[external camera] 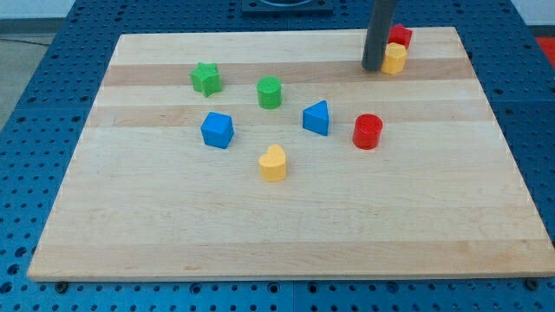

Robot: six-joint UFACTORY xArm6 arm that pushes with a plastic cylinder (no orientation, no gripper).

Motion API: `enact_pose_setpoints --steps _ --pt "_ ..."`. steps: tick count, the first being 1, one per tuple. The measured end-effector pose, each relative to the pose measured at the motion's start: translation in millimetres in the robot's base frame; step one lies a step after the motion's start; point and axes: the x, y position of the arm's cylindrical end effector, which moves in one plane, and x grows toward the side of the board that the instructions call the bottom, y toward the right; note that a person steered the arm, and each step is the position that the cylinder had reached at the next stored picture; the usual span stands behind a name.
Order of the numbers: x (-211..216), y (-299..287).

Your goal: Move the yellow hexagon to the bottom right of the red star

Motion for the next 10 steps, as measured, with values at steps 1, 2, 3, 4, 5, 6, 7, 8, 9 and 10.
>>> enact_pose_setpoints --steps 1,2,3,4,5,6,7,8,9,10 --pt "-5 0" --pt "-5 7" --pt "-5 11" --pt "-5 11" --pt "-5 24" --pt "-5 24" --pt "-4 18" --pt "5 -4" --pt "33 -27" --pt "70 -65"
